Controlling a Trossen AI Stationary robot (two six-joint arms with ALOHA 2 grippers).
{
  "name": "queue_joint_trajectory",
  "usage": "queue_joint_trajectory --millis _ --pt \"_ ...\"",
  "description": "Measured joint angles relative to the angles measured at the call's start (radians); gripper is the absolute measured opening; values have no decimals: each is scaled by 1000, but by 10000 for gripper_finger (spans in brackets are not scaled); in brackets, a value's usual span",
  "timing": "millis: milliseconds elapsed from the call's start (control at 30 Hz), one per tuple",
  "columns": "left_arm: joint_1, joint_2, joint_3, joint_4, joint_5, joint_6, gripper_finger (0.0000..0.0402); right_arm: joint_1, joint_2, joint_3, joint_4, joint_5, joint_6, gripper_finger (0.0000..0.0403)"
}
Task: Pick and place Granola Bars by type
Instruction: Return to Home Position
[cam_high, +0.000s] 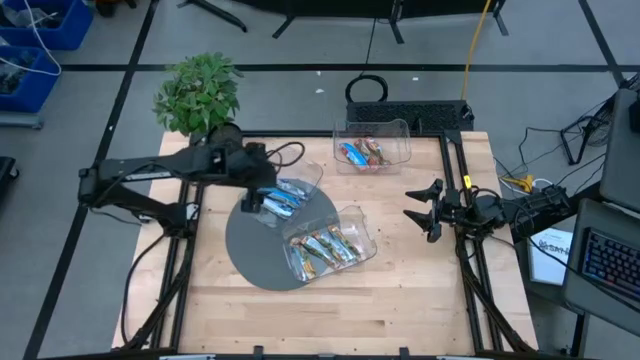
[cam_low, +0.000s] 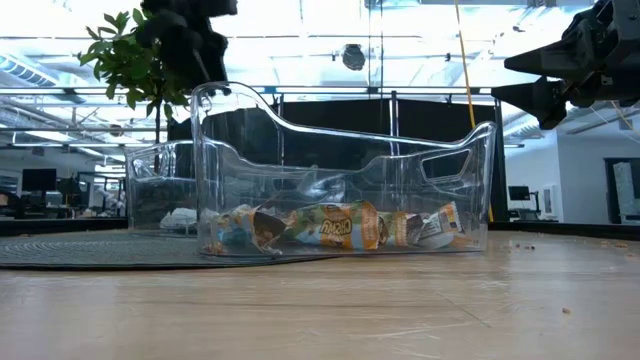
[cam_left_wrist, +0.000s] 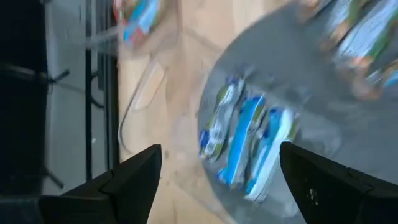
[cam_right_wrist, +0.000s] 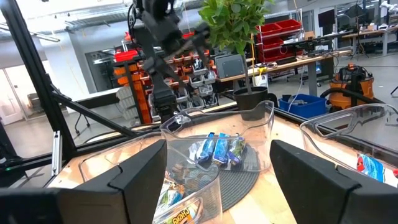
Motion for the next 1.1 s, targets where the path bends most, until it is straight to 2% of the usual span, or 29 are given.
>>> queue_joint_trajectory --millis 167,400,533,767,1100 --pt "-45 -116 -43 36 77 -51 324 0 0 0 0 0 0 279" --pt "-101 -299 -193 62 190 -77 324 0 0 0 0 0 0 279" --pt "-132 -415 -304 147 223 -128 324 0 0 0 -1 0 0 279" --pt "-211 -574 -452 284 241 -385 324 0 0 0 0 0 0 279" --pt "-310 -777 -665 489 335 -438 324 0 0 0 0 0 0 279"
